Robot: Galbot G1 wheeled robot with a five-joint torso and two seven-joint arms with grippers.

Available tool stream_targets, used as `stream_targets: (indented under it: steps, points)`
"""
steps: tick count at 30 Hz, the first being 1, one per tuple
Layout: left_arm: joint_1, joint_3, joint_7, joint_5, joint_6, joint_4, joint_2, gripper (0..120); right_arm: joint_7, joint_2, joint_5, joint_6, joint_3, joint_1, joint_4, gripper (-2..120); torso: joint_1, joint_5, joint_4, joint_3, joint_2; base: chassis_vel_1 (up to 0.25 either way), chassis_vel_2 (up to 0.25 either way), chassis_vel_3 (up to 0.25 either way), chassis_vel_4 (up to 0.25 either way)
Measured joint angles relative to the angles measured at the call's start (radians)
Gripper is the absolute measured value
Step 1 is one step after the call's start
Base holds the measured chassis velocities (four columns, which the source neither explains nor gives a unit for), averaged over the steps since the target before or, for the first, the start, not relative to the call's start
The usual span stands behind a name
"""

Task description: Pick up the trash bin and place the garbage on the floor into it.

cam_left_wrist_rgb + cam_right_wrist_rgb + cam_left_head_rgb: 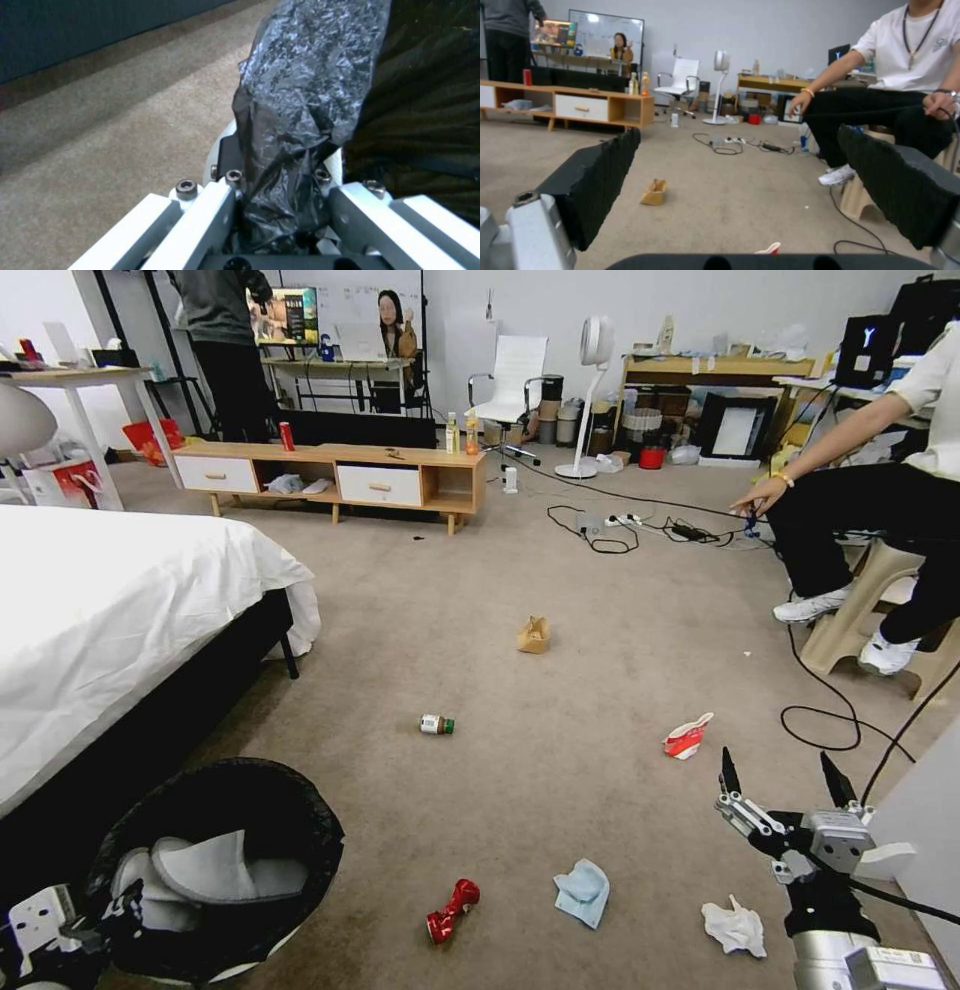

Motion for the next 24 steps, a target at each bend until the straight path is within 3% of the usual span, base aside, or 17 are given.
stream_targets:
  steps: [24]
  points:
    - [-0.007, 0.008, 0.01, 0.018, 0.0, 0.014, -0.002, 7, 0.0, 0.0, 0.0, 0.0, 0.0, 0.0, 0.0, 100, 0.0, 0.0, 0.0001, 0.0, 0.0, 0.0, 0.0, 0.0, 0.0]
